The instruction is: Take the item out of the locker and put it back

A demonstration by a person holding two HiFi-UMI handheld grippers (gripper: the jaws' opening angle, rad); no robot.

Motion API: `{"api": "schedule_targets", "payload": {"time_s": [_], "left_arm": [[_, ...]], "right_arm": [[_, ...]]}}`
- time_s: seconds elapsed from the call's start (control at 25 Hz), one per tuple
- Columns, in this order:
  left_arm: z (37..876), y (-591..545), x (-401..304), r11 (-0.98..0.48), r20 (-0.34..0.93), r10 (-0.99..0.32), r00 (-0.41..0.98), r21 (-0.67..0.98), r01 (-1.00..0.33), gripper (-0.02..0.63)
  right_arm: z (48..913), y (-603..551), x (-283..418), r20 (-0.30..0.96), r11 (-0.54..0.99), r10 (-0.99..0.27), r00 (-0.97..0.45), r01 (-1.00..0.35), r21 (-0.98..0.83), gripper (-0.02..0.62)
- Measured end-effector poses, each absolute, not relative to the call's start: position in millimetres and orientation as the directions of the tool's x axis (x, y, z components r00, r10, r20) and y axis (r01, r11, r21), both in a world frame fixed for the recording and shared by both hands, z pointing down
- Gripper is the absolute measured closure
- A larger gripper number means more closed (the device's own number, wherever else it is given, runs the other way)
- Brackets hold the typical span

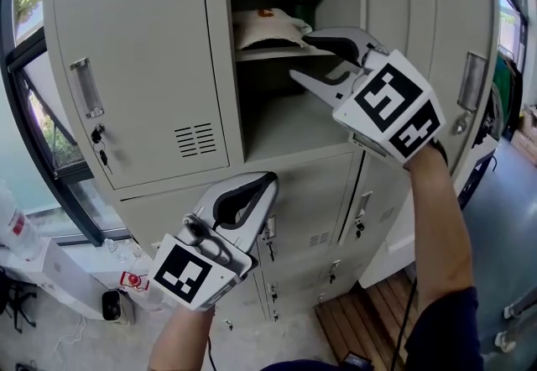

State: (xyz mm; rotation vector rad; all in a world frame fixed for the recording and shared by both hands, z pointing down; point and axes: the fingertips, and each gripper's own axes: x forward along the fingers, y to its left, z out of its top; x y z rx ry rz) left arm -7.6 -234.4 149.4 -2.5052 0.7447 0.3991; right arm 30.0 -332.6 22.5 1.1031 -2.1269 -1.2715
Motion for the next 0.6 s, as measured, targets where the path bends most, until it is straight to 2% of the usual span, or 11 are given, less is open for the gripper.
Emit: {"api": "schedule_targets", "payload": {"time_s": [0.6], "left_arm": [[177,-229,-24,-0.760,-0.350,-0.426,0.834,-0.363,-0.540,0.603]], "right_arm": [[87,-268,24,-0.090,0.326,-0.761,-0.642,-0.500,0.802,0.436]]}}
